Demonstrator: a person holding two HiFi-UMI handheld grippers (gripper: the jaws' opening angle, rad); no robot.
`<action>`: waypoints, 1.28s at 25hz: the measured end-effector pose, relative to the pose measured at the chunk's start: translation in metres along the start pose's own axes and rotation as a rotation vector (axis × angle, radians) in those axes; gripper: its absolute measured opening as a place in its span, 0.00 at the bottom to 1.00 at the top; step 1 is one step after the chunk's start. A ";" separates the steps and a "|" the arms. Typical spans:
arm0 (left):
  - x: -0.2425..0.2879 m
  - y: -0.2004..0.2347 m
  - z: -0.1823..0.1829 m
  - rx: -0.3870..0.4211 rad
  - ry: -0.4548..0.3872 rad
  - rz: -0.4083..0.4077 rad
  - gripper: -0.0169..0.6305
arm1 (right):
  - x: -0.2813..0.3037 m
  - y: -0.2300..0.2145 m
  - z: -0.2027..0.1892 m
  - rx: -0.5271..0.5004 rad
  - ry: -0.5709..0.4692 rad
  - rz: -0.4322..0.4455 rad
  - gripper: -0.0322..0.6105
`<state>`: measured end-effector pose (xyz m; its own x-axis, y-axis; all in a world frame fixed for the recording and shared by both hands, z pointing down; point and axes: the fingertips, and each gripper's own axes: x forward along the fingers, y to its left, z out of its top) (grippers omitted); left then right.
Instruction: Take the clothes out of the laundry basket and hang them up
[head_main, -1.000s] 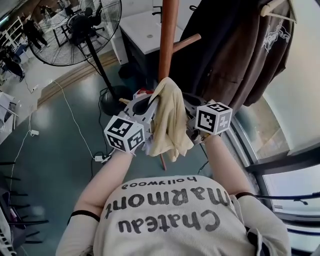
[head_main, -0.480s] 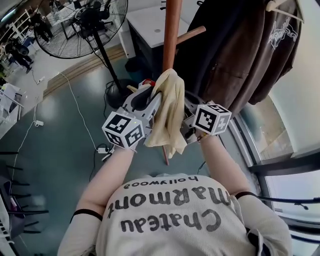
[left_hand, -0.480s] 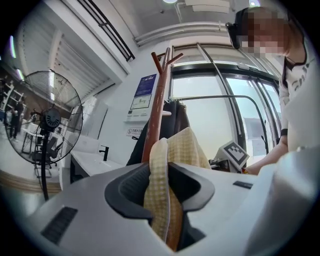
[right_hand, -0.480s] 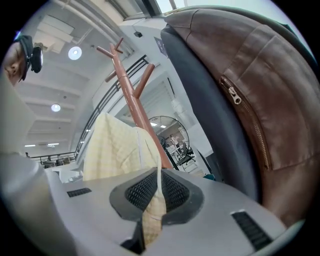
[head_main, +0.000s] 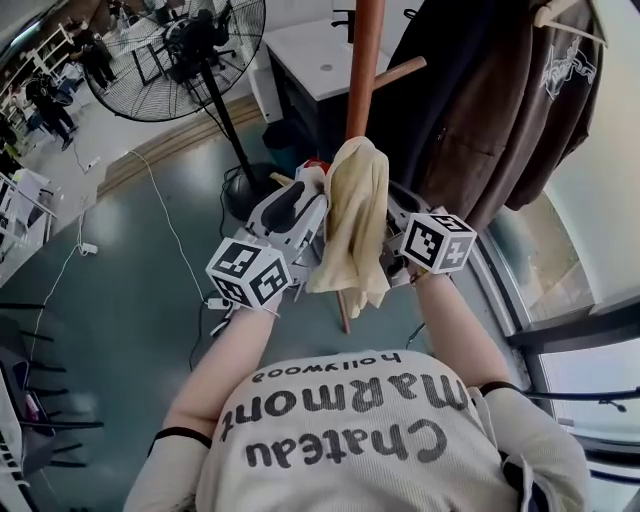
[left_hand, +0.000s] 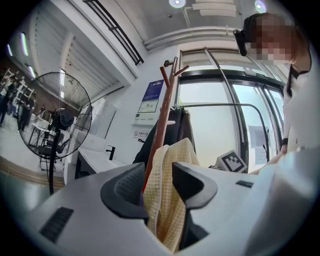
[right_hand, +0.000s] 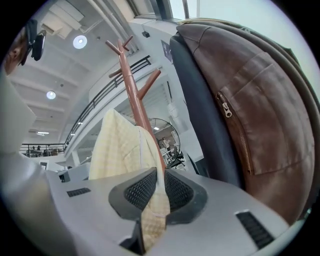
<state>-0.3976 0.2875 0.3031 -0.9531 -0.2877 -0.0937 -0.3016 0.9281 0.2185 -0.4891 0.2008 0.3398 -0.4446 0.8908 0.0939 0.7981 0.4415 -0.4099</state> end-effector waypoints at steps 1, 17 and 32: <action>-0.006 -0.001 0.003 0.003 -0.004 -0.006 0.28 | -0.003 -0.002 -0.002 0.001 -0.005 -0.020 0.14; -0.119 -0.023 0.019 -0.014 0.039 -0.113 0.07 | -0.092 0.040 -0.091 0.199 -0.022 -0.338 0.26; -0.226 -0.074 0.031 -0.027 0.090 -0.144 0.04 | -0.160 0.236 -0.054 -0.024 -0.197 -0.303 0.13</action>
<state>-0.1593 0.2910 0.2776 -0.8979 -0.4384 -0.0393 -0.4348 0.8694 0.2348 -0.2078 0.1685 0.2771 -0.7306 0.6821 0.0299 0.6263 0.6870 -0.3685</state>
